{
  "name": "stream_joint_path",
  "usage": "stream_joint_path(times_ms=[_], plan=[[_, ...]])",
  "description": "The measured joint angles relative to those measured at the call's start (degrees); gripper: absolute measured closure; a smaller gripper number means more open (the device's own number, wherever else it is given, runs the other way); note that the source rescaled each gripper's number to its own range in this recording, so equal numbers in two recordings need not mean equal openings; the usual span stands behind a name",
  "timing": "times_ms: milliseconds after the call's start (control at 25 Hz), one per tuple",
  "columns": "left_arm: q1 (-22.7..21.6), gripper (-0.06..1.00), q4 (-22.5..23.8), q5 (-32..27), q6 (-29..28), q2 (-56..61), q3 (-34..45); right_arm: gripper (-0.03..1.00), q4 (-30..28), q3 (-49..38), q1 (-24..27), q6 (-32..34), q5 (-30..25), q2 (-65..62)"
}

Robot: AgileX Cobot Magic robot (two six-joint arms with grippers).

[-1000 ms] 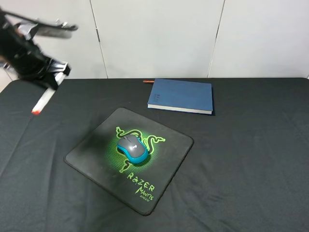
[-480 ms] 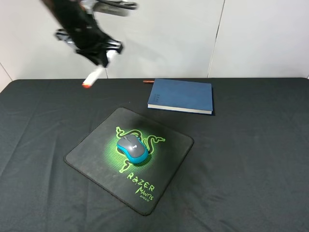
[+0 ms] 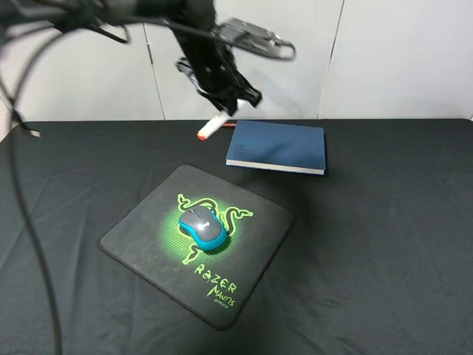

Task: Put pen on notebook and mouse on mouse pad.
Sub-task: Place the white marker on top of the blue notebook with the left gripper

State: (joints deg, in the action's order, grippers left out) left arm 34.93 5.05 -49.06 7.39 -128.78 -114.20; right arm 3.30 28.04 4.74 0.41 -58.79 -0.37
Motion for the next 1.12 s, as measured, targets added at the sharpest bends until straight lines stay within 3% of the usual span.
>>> stream_joint_path(times_ms=[320, 680, 1120], plan=[[0.8, 0.94, -0.1, 0.5, 7.6, -8.7, -8.0, -0.03, 0.0, 0.0, 0.0, 0.0, 0.0, 0.0], [0.8, 0.94, 0.0, 6.9, 15.0, -12.5, -9.6, -0.03, 0.0, 0.0, 0.0, 0.0, 0.0, 0.0], [2.2, 0.94, -0.3, 14.3, 15.4, -16.1, -9.6, -0.03, 0.0, 0.0, 0.0, 0.0, 0.0, 0.0]])
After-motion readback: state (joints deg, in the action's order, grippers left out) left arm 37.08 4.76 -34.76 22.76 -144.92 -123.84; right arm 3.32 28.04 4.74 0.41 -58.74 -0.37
